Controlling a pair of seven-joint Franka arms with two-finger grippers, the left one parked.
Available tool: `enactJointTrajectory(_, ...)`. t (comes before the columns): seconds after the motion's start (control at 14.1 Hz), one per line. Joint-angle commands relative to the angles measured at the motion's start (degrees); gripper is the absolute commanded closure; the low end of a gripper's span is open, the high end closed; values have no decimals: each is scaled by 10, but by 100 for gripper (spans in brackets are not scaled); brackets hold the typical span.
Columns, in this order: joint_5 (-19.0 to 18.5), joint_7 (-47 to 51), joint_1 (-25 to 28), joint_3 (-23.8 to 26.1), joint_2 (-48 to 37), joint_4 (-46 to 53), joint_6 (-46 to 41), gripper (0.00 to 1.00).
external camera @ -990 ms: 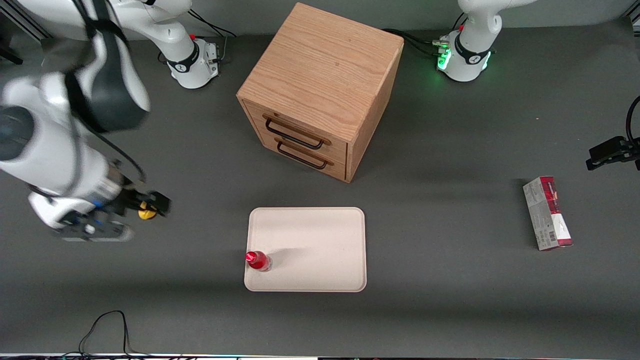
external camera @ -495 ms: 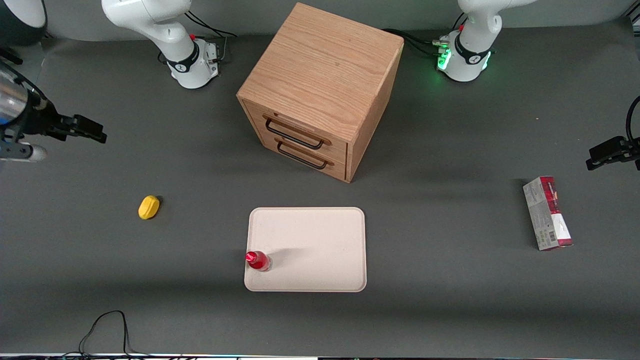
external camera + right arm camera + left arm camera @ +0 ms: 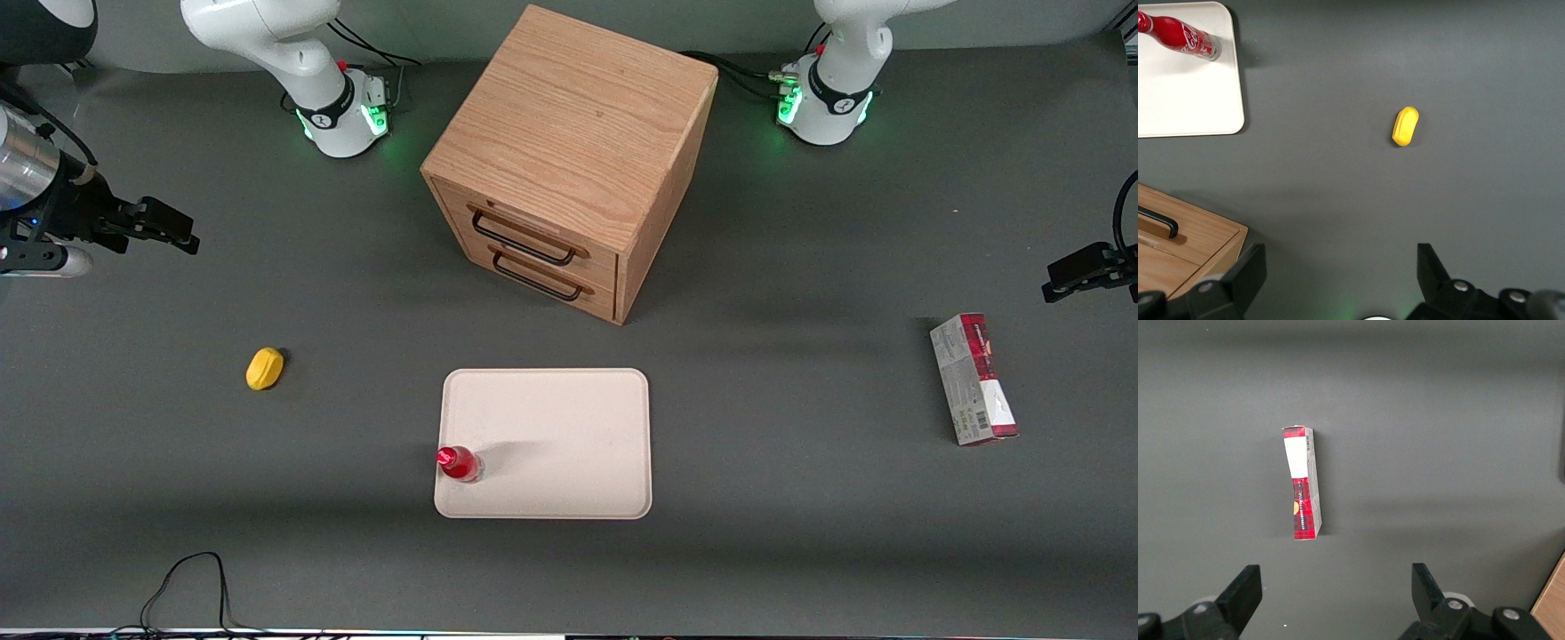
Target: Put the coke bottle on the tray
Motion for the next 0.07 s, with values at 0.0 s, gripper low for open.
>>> enactJointTrajectory(0.0, 9, -8, 6, -2, -6, -4, 8, 0)
